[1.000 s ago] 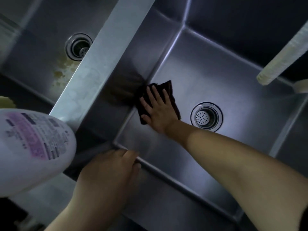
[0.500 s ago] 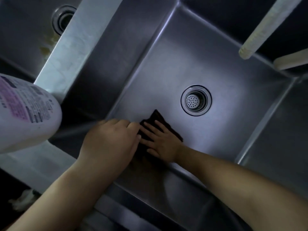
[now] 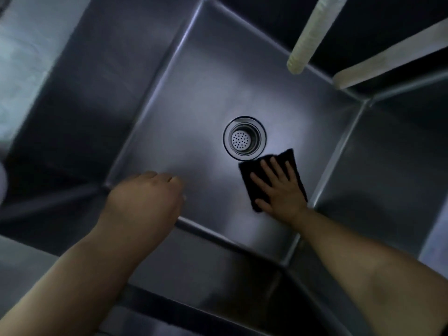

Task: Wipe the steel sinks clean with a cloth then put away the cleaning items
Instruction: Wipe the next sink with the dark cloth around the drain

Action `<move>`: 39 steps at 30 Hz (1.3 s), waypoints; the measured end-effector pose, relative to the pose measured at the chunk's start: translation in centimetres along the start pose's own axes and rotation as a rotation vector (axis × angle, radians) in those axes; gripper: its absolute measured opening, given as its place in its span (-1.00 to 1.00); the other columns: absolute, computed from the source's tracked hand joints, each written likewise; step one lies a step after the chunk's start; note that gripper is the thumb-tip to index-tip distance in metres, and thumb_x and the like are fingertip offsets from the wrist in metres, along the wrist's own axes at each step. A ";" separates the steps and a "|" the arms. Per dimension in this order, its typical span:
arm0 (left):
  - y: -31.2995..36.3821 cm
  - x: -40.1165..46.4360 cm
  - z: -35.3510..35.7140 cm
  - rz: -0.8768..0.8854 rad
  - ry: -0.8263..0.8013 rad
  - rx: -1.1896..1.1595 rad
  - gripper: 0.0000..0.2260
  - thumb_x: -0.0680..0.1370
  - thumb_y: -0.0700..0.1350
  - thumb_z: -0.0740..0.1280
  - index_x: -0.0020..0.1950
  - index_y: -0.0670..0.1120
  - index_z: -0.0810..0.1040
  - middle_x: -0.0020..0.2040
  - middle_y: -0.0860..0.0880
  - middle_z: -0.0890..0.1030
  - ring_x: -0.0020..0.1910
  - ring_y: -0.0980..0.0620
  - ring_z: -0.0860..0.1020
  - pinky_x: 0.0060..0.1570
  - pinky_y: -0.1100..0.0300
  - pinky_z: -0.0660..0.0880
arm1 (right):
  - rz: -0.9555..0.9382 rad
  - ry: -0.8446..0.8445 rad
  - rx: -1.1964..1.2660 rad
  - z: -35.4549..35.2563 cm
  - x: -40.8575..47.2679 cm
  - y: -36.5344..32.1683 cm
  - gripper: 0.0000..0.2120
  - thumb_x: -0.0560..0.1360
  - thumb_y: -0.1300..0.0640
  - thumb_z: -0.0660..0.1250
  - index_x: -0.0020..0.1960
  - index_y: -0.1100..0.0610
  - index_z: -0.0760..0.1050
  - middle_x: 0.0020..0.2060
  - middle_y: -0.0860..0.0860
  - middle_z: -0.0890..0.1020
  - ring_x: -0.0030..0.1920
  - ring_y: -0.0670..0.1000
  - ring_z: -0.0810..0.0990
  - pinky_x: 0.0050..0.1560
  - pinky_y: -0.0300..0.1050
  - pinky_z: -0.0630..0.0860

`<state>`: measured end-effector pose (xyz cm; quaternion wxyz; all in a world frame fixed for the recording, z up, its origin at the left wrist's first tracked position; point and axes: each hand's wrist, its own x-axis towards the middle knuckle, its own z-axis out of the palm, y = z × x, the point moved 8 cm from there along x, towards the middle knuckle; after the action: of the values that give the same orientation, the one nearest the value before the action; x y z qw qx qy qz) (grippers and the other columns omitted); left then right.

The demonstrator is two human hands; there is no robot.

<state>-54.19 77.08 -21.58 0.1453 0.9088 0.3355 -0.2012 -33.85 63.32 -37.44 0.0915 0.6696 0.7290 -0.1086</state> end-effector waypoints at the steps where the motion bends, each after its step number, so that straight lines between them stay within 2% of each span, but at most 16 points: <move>1: 0.0 0.0 0.0 0.007 0.007 -0.021 -0.71 0.43 -0.03 0.14 -0.24 -0.12 0.61 -0.36 -0.13 0.60 -0.38 -0.20 0.57 -0.40 0.07 0.48 | 0.079 -0.005 0.008 -0.2 0.6 1.8 -0.30 0.36 -0.18 0.27 0.45 0.01 0.27 0.44 0.22 0.28 0.45 0.30 0.16 0.39 0.35 0.03; 3: 0.3 0.0 0.1 0.021 0.012 -0.040 -0.74 0.40 -0.04 0.17 -0.25 -0.13 0.61 -0.37 -0.14 0.60 -0.40 -0.21 0.57 -0.43 0.07 0.48 | 0.265 -0.026 0.032 -0.7 1.8 6.0 -0.29 0.39 -0.17 0.24 0.49 0.01 0.20 0.49 0.21 0.18 0.49 0.27 0.07 0.41 0.30 -0.04; 5: 0.5 0.0 0.1 0.037 0.015 -0.009 -0.81 0.36 -0.07 0.24 -0.30 -0.13 0.59 -0.41 -0.13 0.58 -0.44 -0.20 0.55 -0.47 0.08 0.46 | 0.455 -0.050 0.021 -1.1 3.1 10.5 -0.31 0.46 -0.20 0.12 0.53 -0.02 0.08 0.52 0.17 0.06 0.52 0.21 -0.05 0.44 0.23 -0.11; 8: 1.0 0.0 0.6 0.082 0.033 0.038 -0.86 0.34 -0.10 0.28 -0.35 -0.13 0.55 -0.45 -0.13 0.54 -0.49 -0.19 0.52 -0.51 0.09 0.44 | 0.702 -0.051 0.059 -1.4 4.1 16.2 -0.35 0.54 -0.19 0.07 0.54 -0.03 -0.06 0.53 0.14 -0.03 0.52 0.18 -0.14 0.44 0.21 -0.17; 11: 1.3 0.2 1.0 0.118 0.054 0.043 -0.84 0.37 -0.19 0.36 -0.41 -0.13 0.47 -0.49 -0.13 0.49 -0.53 -0.18 0.49 -0.52 0.15 0.37 | 0.862 -0.066 0.128 -0.8 3.7 17.8 -0.36 0.57 -0.20 0.03 0.54 -0.05 -0.12 0.54 0.11 -0.10 0.52 0.15 -0.19 0.43 0.20 -0.23; 13: 1.2 0.1 1.3 0.119 0.039 0.042 -0.84 0.33 -0.15 0.42 -0.40 -0.13 0.48 -0.49 -0.12 0.49 -0.52 -0.17 0.48 -0.51 0.18 0.32 | 0.894 -0.065 0.150 -0.5 2.4 16.6 -0.37 0.57 -0.19 0.02 0.55 -0.03 -0.12 0.54 0.13 -0.11 0.52 0.16 -0.20 0.44 0.19 -0.24; 17: 0.8 -0.3 1.7 0.087 0.018 0.007 -0.86 0.48 -0.03 0.30 -0.17 -0.08 0.56 -0.30 -0.08 0.58 -0.31 -0.15 0.56 -0.40 0.14 0.36 | 0.866 -0.087 0.219 0.0 -1.5 11.0 -0.35 0.58 -0.15 0.07 0.55 0.03 -0.11 0.53 0.18 -0.14 0.51 0.20 -0.24 0.43 0.17 -0.29; 20: 0.4 -0.3 1.8 0.047 -0.004 0.043 -0.77 0.55 0.08 0.12 -0.02 -0.01 0.49 -0.11 -0.01 0.59 -0.12 -0.05 0.57 -0.32 0.17 0.28 | 0.872 -0.173 0.278 1.2 -4.4 5.9 -0.31 0.57 -0.16 0.07 0.55 0.05 -0.16 0.52 0.20 -0.19 0.49 0.22 -0.29 0.41 0.18 -0.33; 23: 0.4 -0.4 1.9 0.042 -0.031 0.023 -0.78 0.57 0.08 0.09 -0.03 0.00 0.45 -0.08 0.01 0.59 -0.08 -0.02 0.57 -0.29 0.17 0.28 | 0.896 -0.305 0.309 2.9 -6.8 1.5 -0.27 0.56 -0.21 0.04 0.54 0.07 -0.23 0.50 0.21 -0.26 0.47 0.23 -0.34 0.39 0.20 -0.36; 26: 0.5 -0.4 2.2 0.060 -0.047 -0.014 -0.81 0.58 0.05 0.08 -0.10 0.01 0.40 -0.11 0.01 0.58 -0.12 -0.01 0.56 -0.30 0.18 0.26 | 0.909 -0.442 0.323 4.2 -8.4 -2.1 -0.24 0.51 -0.30 -0.11 0.52 0.06 -0.32 0.48 0.21 -0.33 0.45 0.25 -0.39 0.39 0.23 -0.35; 29: 0.5 -0.4 2.4 0.060 -0.063 -0.038 -0.80 0.59 0.04 0.09 -0.06 0.00 0.45 -0.13 0.02 0.56 -0.12 -0.01 0.55 -0.29 0.18 0.26 | 0.859 -0.538 0.349 4.8 -8.9 -5.1 -0.24 0.55 -0.26 -0.05 0.50 0.08 -0.38 0.44 0.24 -0.40 0.41 0.28 -0.46 0.37 0.28 -0.36; 31: 0.5 -0.4 2.5 0.065 -0.064 -0.038 -0.80 0.59 0.03 0.10 -0.04 0.00 0.46 -0.13 0.02 0.57 -0.12 -0.01 0.56 -0.29 0.18 0.26 | 0.766 -0.580 0.374 4.7 -8.6 -6.9 -0.22 0.57 -0.23 -0.02 0.45 0.10 -0.46 0.38 0.24 -0.49 0.31 0.27 -0.59 0.32 0.28 -0.44; 34: 0.5 -0.5 2.5 0.069 -0.064 -0.028 -0.81 0.59 0.03 0.09 -0.04 0.01 0.46 -0.12 0.03 0.57 -0.13 0.00 0.55 -0.29 0.18 0.26 | 0.516 -0.610 0.374 3.8 -7.0 -9.6 -0.22 0.57 -0.21 -0.01 0.33 0.06 -0.58 0.34 0.22 -0.53 0.18 0.24 -0.71 0.21 0.22 -0.59; 37: 0.7 -0.4 2.5 0.072 -0.064 -0.019 -0.81 0.59 0.01 0.09 -0.04 0.00 0.47 -0.13 0.03 0.56 -0.13 0.00 0.55 -0.30 0.18 0.25 | 0.317 -0.554 0.327 2.3 -4.3 -10.9 -0.27 0.58 -0.19 0.00 0.36 -0.04 -0.54 0.37 0.19 -0.50 0.22 0.25 -0.68 0.14 0.15 -0.68; 39: 0.7 -0.4 2.5 0.066 -0.058 -0.024 -0.81 0.59 0.02 0.10 -0.05 0.00 0.46 -0.13 0.02 0.57 -0.12 -0.01 0.55 -0.29 0.18 0.26 | 0.226 -0.474 0.281 1.4 -1.9 -11.4 -0.29 0.58 -0.18 0.02 0.40 -0.07 -0.47 0.35 0.13 -0.50 0.27 0.24 -0.63 0.17 0.19 -0.65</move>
<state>-54.67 75.39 -23.47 0.1725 0.9113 0.3032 -0.2187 -45.06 60.20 -37.83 0.1768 0.7087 0.5859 -0.3509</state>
